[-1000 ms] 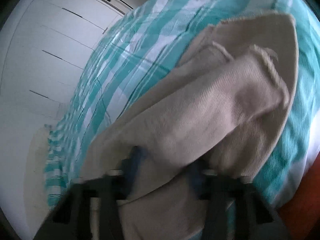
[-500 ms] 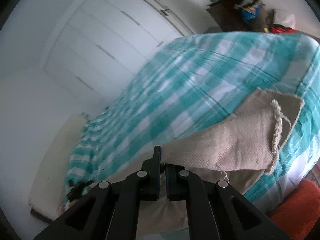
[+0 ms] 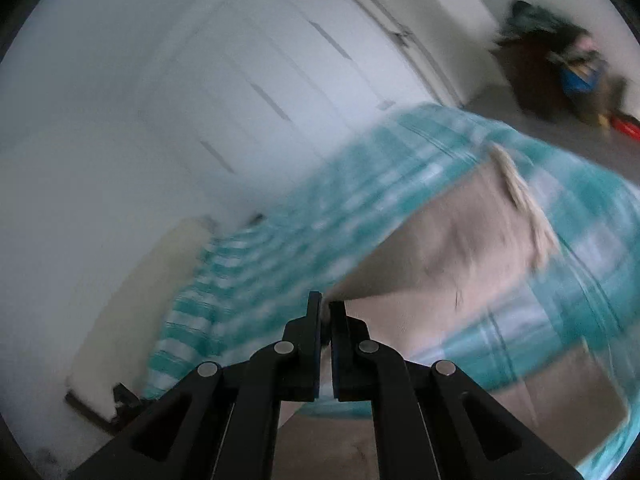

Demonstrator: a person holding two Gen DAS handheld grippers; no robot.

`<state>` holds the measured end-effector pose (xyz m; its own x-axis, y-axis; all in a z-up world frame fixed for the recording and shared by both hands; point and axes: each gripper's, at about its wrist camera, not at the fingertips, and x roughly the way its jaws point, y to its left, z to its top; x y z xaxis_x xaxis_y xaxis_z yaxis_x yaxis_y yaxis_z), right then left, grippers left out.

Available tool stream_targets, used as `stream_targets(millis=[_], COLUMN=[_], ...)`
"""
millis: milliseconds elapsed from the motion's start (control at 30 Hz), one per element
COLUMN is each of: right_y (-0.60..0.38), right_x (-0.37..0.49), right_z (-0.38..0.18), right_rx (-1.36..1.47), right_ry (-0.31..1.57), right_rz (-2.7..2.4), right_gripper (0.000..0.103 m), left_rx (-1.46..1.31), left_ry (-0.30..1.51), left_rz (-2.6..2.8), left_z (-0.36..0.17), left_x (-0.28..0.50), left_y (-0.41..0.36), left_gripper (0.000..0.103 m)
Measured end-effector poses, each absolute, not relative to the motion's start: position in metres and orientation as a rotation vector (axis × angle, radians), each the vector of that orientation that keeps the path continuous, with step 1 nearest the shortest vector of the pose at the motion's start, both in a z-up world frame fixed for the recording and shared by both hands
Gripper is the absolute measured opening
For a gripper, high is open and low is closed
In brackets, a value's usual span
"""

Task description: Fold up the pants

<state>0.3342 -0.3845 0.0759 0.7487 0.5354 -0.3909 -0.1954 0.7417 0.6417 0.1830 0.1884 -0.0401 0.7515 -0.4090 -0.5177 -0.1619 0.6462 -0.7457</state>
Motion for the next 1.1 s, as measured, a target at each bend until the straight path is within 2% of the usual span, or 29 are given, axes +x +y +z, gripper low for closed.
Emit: stream_targets(millis=[133,200,267,367,433,667,800,900,933,967,1033,1100], right_y=[-0.412,-0.427,-0.445,-0.463,-0.47,-0.462,-0.467,-0.473,-0.476,-0.482,-0.493,-0.5], right_x=[0.316,0.302,0.29,0.269,0.259,0.262,0.258,0.26,0.258,0.256,0.255,0.257], right_z=[0.051,-0.001,-0.081,-0.158,-0.165,-0.136,-0.144,-0.149,-0.147,-0.145,-0.145,-0.148], right_rx=[0.617,0.635,0.675,0.721,0.801,0.665,0.647,0.717,0.736,0.765,0.819,0.843], right_ry=[0.687,0.817,1.042,1.215,1.17,1.108,1.121,1.119,1.095,1.063,1.011,0.994], right_rz=[0.408,0.336,0.19,0.05,0.056,0.066,0.077,0.084,0.087,0.088,0.06,0.042], right_gripper=[0.004,0.004,0.004,0.004,0.004,0.004,0.004,0.019,0.032,0.04,0.04,0.018], left_rx=[-0.836,-0.801,-0.808,-0.809,-0.819,-0.757,-0.741,-0.75,-0.749,-0.746,-0.746,-0.752], left_ry=[0.88,1.019,1.118,1.107,1.09,1.076,1.107,1.091,1.082,1.075,1.066,1.051], left_rz=[-0.165,-0.139,-0.114,-0.092,-0.103,-0.09,-0.071,-0.072,-0.075,-0.077,-0.076,-0.077], left_z=[-0.091,-0.134,-0.173,-0.176,-0.17,-0.167,-0.179,-0.177,-0.175,-0.174,-0.172,-0.17], left_x=[0.131,0.123,0.119,0.117,0.119,0.122,0.122,0.118,0.118,0.118,0.118,0.118], left_y=[0.152,0.126,0.111,0.108,0.11,0.104,0.103,0.104,0.104,0.104,0.104,0.104], left_gripper=[0.002,0.002,0.002,0.002,0.002,0.002,0.002,0.002,0.002,0.002,0.003,0.002])
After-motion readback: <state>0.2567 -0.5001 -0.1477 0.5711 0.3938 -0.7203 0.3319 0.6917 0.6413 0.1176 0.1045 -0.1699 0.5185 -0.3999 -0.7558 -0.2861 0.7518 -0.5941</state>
